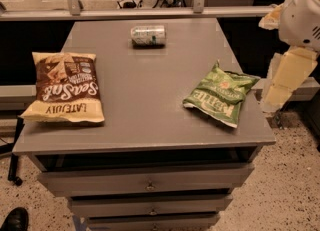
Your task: Place 7up can upright
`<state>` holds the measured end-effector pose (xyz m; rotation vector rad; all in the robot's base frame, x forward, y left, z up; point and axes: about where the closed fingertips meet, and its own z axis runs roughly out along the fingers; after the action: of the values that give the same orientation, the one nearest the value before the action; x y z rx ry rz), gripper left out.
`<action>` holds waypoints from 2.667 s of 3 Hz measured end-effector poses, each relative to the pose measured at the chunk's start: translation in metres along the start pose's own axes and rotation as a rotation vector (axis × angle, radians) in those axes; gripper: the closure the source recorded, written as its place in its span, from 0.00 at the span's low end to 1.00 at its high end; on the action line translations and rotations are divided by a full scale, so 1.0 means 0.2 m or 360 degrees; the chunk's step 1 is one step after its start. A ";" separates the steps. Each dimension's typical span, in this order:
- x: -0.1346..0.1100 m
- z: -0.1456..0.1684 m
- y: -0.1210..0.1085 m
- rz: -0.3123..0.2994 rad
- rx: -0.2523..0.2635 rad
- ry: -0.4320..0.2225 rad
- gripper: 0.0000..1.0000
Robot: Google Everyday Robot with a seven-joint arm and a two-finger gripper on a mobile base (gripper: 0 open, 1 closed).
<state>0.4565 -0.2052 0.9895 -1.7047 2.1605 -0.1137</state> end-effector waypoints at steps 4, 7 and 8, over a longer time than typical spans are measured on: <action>-0.99 0.77 -1.19 -0.0162 0.0271 -0.0523 0.00; -1.30 1.21 -1.25 -0.0095 0.0140 -0.0448 0.00; -1.31 1.33 -1.24 -0.0076 0.0079 -0.0382 0.00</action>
Offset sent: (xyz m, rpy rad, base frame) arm 0.2754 0.1338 0.0095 0.1853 -0.3175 0.1970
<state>0.8249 0.0246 0.8817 -1.6506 1.9282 0.0232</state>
